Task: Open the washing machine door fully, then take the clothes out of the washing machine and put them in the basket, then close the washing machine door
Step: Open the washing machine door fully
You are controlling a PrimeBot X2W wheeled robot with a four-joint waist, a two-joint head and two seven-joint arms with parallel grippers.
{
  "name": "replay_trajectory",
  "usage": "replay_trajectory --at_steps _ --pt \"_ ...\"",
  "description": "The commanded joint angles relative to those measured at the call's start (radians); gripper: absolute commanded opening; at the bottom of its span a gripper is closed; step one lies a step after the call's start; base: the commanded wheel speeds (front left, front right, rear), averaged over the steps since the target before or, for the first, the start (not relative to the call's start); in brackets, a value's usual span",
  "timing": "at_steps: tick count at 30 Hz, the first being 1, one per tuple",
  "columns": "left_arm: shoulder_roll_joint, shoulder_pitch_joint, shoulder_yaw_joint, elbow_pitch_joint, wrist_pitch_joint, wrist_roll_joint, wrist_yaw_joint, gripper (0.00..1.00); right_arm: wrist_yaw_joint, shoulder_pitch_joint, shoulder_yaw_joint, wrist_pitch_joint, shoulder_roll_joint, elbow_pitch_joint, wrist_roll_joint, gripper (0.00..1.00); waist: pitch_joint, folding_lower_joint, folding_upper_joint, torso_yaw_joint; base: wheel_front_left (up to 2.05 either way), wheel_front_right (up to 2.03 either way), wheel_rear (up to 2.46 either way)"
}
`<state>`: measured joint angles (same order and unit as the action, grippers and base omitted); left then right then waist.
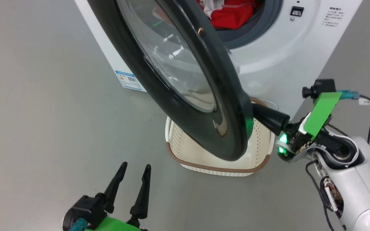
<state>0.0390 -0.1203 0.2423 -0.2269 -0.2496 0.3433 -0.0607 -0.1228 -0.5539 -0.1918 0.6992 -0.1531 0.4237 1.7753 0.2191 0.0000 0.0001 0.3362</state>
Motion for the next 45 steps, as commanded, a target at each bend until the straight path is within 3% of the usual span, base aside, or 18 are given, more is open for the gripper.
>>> replay_trajectory --at_steps 1,26,45 --pt "0.011 0.005 -0.029 0.02 -0.012 0.0 0.005 1.0 -0.008 0.012 -0.016 0.014 0.024 -0.034 -0.012 0.0 -0.019 0.0 -0.0001 0.019 0.0 0.0 0.0" --pt "0.011 0.065 -0.036 0.023 -0.012 -0.008 0.012 1.0 -0.008 0.121 -0.06 0.039 0.101 -0.061 -0.052 0.0 -0.118 0.0 -0.0001 0.193 0.0 0.0 0.0" --pt "0.011 0.087 -0.065 0.049 -0.012 -0.008 0.037 1.0 -0.008 0.103 -0.221 -0.03 0.103 -0.092 0.021 0.0 -0.13 0.0 -0.0001 0.199 0.0 0.0 0.0"
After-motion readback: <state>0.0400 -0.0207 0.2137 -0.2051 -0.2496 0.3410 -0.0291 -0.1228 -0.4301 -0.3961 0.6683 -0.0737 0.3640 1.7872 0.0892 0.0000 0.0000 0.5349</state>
